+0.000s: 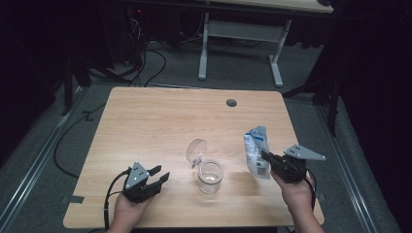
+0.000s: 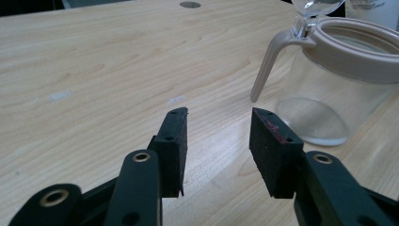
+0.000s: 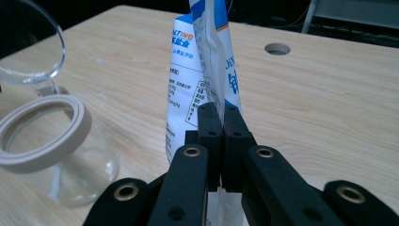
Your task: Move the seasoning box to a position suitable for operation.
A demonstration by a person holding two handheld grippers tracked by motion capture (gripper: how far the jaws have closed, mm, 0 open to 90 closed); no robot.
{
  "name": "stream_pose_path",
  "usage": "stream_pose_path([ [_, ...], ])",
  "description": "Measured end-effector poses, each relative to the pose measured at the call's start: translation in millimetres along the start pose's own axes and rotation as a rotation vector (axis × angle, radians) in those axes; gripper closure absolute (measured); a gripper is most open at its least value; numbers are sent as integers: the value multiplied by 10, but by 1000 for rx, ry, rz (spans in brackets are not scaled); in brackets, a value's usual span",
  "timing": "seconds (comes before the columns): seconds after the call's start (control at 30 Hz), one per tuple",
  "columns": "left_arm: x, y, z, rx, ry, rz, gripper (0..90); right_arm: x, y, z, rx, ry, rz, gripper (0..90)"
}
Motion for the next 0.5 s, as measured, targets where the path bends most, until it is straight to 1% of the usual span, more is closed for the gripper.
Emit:
stream_pose_path([
  [0.03, 7, 12, 9, 17, -3, 7, 573, -9, 13, -9, -7, -4, 2, 894],
  [0.07, 14, 29, 11, 40, -18, 10, 572, -18, 22, -15, -12, -11, 2, 894],
  [0.1, 12, 39, 9, 51, -27, 14, 572, -23, 25, -20, -14, -14, 2, 894],
  [0.17, 6, 71, -7, 73, -61, 20, 570, -31, 19, -20, -9, -11, 4, 894],
  [0.2, 10, 88, -25, 81, -61, 28, 569, -40, 10, -17, -10, -15, 1, 894],
  [0.23, 16, 100, -47, 82, -52, 41, 569, -52, 0, -14, -12, -20, -4, 894],
  [0.27, 25, 109, -67, 81, -50, 41, 569, -66, -11, -12, -18, -30, -11, 893],
  [0.33, 55, 117, -99, 85, -31, 50, 566, -97, -25, -12, -35, -36, -15, 894],
  [0.43, 102, 104, -114, 79, -27, 29, 565, -133, -46, -19, -66, -51, -20, 894],
  [0.5, 130, 62, -107, 88, -20, 14, 565, -162, -59, -28, -90, -54, -19, 894],
])
Point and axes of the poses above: each handheld gripper's, and its own axes: y roughly forward along the jaws, z roughly out of its top, x roughly to its right, the point moved 5 cm from there along y, roughly forward along the jaws, and after that the axes turned 15 degrees about -y, right-handed, at the moved point
